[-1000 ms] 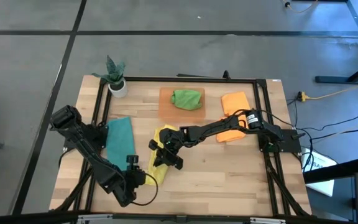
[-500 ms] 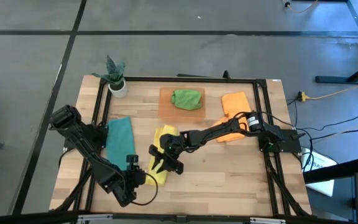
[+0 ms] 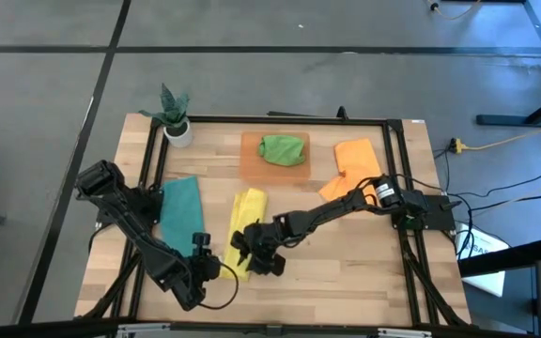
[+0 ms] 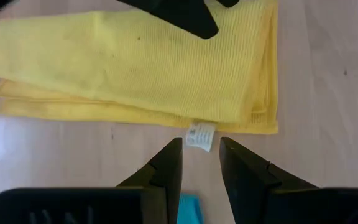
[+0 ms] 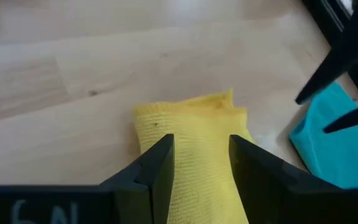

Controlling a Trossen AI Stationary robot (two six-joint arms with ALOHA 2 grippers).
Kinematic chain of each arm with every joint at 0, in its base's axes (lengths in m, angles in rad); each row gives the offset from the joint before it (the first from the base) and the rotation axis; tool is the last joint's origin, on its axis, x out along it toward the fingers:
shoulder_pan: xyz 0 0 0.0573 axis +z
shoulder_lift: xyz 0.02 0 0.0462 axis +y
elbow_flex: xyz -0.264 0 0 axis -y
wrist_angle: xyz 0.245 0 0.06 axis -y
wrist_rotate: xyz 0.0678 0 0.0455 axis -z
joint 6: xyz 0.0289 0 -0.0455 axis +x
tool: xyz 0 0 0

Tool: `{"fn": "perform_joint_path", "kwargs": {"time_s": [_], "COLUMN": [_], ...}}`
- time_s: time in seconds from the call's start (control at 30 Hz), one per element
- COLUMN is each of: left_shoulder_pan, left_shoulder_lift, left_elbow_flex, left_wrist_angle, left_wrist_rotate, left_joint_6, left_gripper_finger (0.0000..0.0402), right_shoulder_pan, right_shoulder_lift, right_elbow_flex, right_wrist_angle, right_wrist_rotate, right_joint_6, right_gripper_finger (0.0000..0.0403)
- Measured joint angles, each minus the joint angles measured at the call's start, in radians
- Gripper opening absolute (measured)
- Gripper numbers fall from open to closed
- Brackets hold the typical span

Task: Roll microfiber towels into tight, uniform cylinder then place into a basket
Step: Roll the yellow microfiber cloth

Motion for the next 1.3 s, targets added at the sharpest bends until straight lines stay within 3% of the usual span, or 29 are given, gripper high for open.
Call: {"fn": "perform_joint_path", "kwargs": {"time_s": [0.17,0.47,0.6,0.9,1.3], "left_shoulder_pan": [0.001,0.009,0.016,0.019,0.021], "left_shoulder_lift": [0.001,0.001,0.001,0.001,0.001], "left_elbow_flex": [-0.067,-0.184,-0.236,-0.278,-0.280], "left_wrist_angle": [0.147,0.406,0.476,0.546,0.583], "left_wrist_rotate": [-0.010,-0.014,-0.014,0.054,0.066], "left_joint_6": [0.051,0.252,0.307,0.427,0.515], "left_gripper_finger": [0.0099,0.0099,0.0099,0.0099,0.0098], "right_shoulder_pan": [0.035,0.081,0.093,0.092,0.097], "right_shoulder_lift": [0.000,0.000,0.000,0.002,0.051], "right_elbow_flex": [0.000,0.000,0.000,-0.001,-0.002], "right_wrist_angle": [-0.027,-0.035,-0.048,-0.061,-0.020], "right_wrist_rotate": [0.101,0.112,0.170,0.200,0.205], "right_joint_6": [0.000,0.003,0.005,0.068,0.065], "right_gripper_finger": [0.0154,0.0154,0.0154,0.0154,0.0154]}}
